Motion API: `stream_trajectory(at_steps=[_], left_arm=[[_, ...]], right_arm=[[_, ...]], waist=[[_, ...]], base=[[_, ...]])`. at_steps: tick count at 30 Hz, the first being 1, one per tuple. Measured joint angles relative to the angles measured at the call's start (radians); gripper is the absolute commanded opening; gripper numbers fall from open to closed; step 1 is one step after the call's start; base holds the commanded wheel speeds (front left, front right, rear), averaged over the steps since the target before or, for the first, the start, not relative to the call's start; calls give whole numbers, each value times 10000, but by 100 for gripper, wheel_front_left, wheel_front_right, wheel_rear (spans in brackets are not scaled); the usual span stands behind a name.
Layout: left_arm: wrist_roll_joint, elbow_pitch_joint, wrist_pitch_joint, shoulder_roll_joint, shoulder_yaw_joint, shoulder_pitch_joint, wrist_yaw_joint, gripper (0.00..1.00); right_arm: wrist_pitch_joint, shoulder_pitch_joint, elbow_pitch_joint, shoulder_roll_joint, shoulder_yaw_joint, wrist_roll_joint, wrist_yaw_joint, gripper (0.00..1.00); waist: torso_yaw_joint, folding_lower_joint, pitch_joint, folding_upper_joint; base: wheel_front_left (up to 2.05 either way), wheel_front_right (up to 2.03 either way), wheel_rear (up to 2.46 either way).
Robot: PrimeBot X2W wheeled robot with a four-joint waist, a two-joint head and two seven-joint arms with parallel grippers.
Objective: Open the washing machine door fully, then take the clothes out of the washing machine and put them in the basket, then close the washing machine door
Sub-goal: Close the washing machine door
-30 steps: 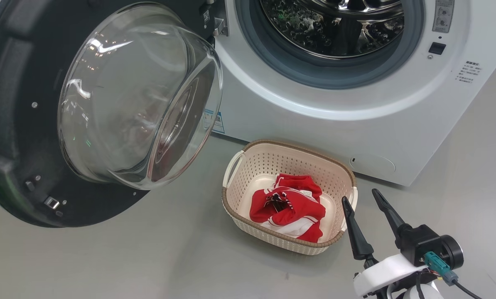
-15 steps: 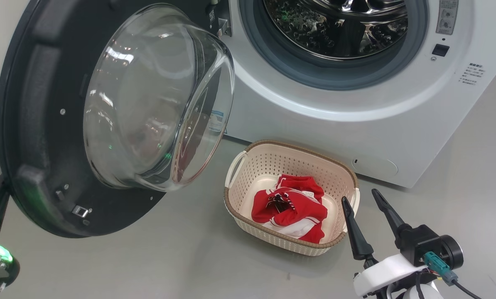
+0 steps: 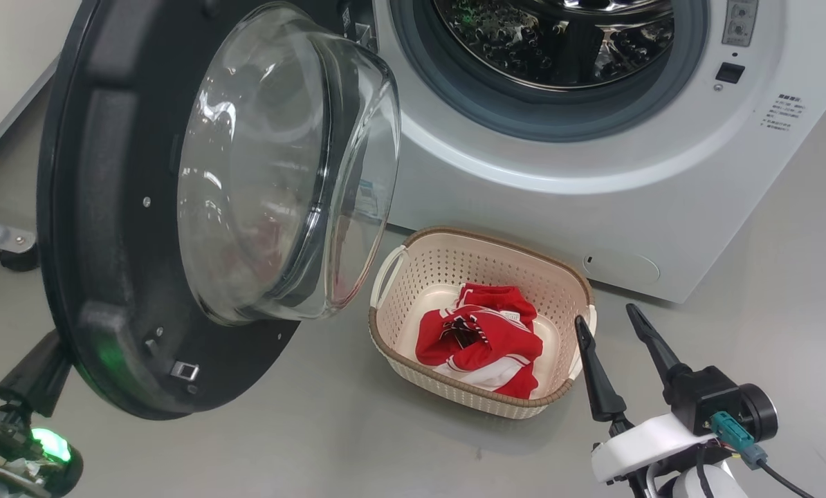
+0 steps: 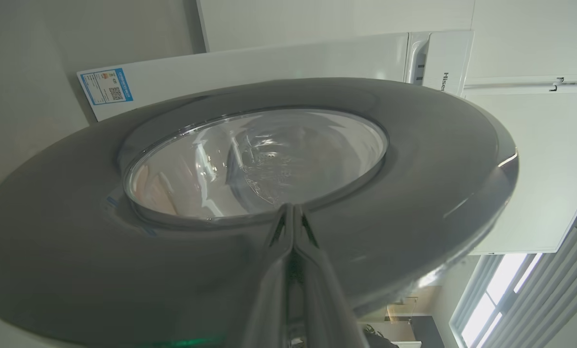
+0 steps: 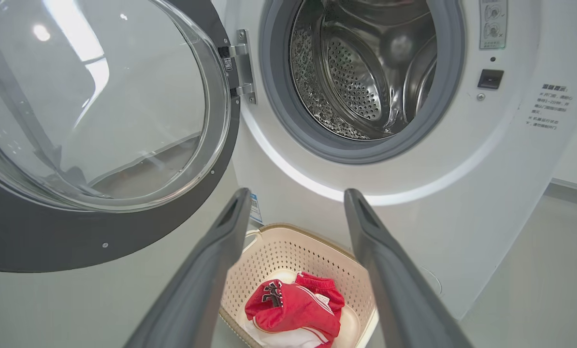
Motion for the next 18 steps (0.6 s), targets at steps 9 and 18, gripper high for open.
stream_trajectory(at_steps=[9,18], left_arm=[[4,-986,610,-393,-31,275,0,0],[88,-2000,1210,-790,-58,752,0,0]], right_arm=[[0,-119,-82,-4,-31,-67,-21,100],[0,-316,-117,0,-19,-82,-29,100]], waist=[[-167,0,234,0],[-587,0,377,0]], base=[[0,0,0],[0,0,0]])
